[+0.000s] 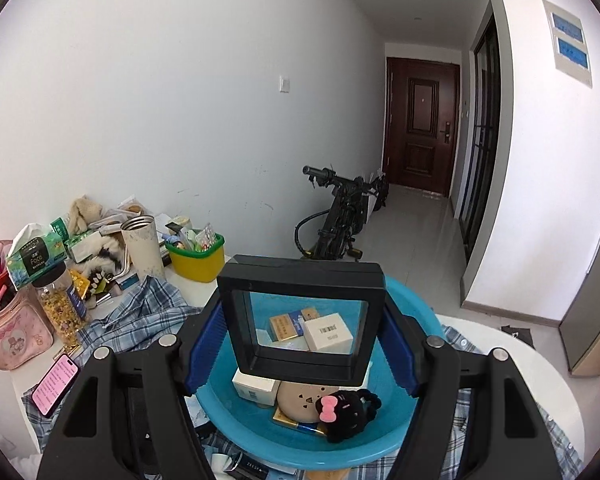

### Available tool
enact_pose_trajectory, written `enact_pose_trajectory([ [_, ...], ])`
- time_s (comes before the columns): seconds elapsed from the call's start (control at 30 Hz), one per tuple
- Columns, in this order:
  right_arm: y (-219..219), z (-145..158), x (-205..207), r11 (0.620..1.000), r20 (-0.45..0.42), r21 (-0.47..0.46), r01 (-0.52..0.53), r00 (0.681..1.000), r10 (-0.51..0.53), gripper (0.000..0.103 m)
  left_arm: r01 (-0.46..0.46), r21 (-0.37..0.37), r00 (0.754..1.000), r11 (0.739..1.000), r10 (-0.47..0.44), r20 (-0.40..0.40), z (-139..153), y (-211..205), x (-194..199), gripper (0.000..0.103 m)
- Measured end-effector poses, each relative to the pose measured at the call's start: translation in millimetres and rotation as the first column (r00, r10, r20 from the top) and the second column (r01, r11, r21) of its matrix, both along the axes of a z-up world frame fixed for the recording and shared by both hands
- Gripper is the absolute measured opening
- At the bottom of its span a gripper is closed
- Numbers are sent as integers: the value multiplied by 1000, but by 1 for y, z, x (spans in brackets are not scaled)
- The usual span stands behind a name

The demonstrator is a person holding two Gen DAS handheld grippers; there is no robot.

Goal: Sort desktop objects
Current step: 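Carry the black frame over the basin with the right tool while the left tool holds the RAISON box, then carry the RAISON box over the basin with the left tool while the right tool holds the frame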

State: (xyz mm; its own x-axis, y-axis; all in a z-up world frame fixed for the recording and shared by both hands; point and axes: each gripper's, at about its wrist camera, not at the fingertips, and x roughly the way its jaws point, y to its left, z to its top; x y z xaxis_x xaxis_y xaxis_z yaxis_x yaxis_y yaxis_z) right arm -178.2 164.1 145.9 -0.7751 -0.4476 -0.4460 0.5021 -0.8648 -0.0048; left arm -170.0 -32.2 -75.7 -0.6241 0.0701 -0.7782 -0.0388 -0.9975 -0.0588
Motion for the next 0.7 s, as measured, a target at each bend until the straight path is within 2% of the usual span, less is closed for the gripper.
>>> enact_pose_trajectory([
  [0.33,-1,-12,-14,1000,38,7,-14,999,14,70,-32,27,999,999,32,-19,2,-10,5,58],
  [0.7,14,-22,-32,1000,85,-12,-1,996,2,70,-58,24,995,998,59,-83,19,-15,18,58],
])
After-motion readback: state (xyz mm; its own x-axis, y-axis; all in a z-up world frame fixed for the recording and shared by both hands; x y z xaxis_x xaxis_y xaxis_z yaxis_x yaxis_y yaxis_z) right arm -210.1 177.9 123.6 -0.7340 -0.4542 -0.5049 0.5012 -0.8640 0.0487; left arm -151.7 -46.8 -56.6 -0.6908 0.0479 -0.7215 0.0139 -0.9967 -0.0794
